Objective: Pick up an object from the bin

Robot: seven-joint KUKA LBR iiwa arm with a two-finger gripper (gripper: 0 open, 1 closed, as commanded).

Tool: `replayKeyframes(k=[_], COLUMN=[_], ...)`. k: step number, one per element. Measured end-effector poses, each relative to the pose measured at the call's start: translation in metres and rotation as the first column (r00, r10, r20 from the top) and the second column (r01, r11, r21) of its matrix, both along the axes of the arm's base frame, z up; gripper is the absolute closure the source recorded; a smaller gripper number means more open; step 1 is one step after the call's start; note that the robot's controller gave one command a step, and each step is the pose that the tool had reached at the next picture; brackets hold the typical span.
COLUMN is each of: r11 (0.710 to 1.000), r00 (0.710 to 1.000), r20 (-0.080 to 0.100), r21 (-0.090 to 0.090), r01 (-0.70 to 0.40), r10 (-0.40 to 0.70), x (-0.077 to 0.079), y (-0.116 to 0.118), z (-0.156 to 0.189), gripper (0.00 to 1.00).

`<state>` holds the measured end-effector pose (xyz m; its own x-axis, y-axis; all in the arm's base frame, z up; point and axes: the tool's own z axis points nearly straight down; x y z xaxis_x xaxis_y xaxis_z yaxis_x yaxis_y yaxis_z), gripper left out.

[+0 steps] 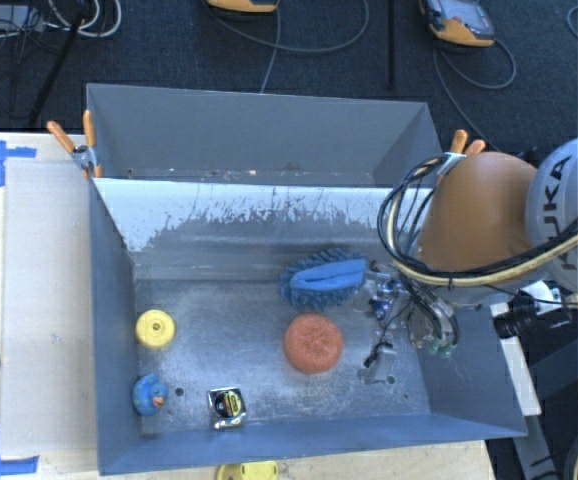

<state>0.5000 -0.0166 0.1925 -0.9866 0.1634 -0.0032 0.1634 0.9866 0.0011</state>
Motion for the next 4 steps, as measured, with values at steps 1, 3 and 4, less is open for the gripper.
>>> replayKeyframes(k=[1, 3, 4], r11=[1.000, 0.997, 0.990], r00=[1.000, 0.997, 0.990], r20=[-0.003, 0.000, 0.011], r21=[-0.001, 0.000, 0.000], r01=[-0.002, 0.075, 0.140], r10=[0.002, -0.075, -0.140], x=[0.000, 0.016, 0.039], y=[0.000, 0.024, 0.044], z=[-0.002, -0.102, -0.119], gripper=[0.00, 0.00, 1.00])
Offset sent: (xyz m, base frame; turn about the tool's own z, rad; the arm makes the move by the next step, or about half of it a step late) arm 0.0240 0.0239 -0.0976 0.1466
